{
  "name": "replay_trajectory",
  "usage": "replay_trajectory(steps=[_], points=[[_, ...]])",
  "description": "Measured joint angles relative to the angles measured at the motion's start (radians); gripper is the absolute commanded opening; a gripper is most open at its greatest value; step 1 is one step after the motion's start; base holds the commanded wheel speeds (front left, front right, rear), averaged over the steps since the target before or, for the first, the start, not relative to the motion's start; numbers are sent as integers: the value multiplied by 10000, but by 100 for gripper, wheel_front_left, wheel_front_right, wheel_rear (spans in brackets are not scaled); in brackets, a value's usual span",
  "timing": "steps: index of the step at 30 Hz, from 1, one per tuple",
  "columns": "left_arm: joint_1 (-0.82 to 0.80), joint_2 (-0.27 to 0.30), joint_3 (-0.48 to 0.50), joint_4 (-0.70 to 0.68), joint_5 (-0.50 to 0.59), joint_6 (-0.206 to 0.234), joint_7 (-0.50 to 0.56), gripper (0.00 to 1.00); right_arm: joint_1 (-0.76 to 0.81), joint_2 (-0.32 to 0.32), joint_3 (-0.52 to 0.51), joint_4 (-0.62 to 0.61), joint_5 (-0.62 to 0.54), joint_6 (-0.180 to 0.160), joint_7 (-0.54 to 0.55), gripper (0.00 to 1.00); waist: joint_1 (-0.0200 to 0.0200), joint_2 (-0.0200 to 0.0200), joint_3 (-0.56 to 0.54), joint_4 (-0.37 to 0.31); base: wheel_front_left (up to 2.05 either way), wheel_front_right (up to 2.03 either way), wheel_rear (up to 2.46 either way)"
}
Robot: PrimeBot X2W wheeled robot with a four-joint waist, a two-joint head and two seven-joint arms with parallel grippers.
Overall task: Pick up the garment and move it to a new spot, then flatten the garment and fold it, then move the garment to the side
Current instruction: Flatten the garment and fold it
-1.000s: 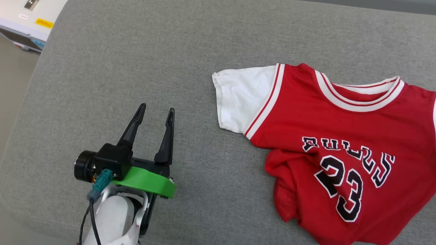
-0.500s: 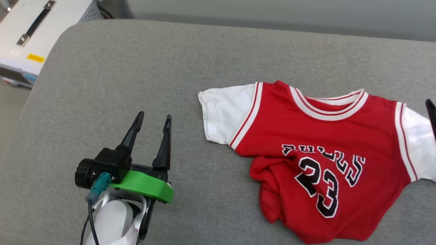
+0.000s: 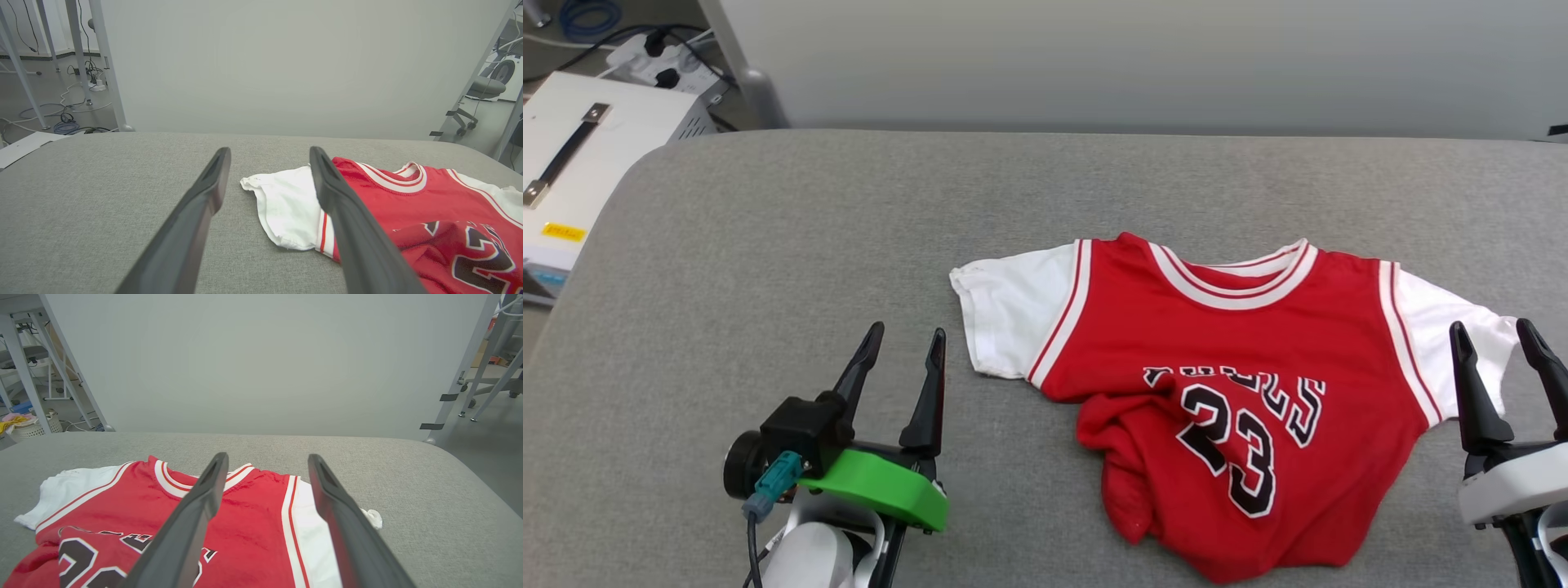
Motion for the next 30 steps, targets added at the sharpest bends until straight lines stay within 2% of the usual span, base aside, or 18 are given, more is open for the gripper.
replay_trajectory(steps=[4,9,12,15,18,21,25,30], points=[[-68,242,-259,138,-238,-54,150,100,130,357,-59,-489,-161,0,10,100,0,0,-6,-308,0,0,0],[-884,878,-802,257,-261,-75,1296,100,150,585,-148,-957,-261,0,123,100,0,0,279,-543,0,0,0],[-1941,1444,-1367,477,-648,-79,2677,100,149,700,-184,-1122,-297,0,142,100,0,0,507,-710,0,0,0],[-3184,2299,-2176,947,-1336,-81,4792,100,142,794,-219,-1139,-416,0,232,100,0,0,722,-929,0,0,0],[-4393,2671,-2454,1271,-2316,-81,6276,100,33,872,-255,-1158,-510,0,226,100,0,0,960,-1117,0,0,0],[-5483,2938,-2928,1760,-2798,-81,7515,100,-180,941,-174,-1154,-556,0,182,100,0,0,1218,-1301,0,0,0],[-6460,3336,-3530,2692,-2719,-81,8786,100,-309,1024,-40,-1133,-616,0,123,100,0,0,1571,-1549,0,0,0],[-7107,3430,-3916,3712,-2652,-81,9492,100,-514,1085,92,-1037,-696,0,38,100,0,0,2018,-1812,0,0,0]])
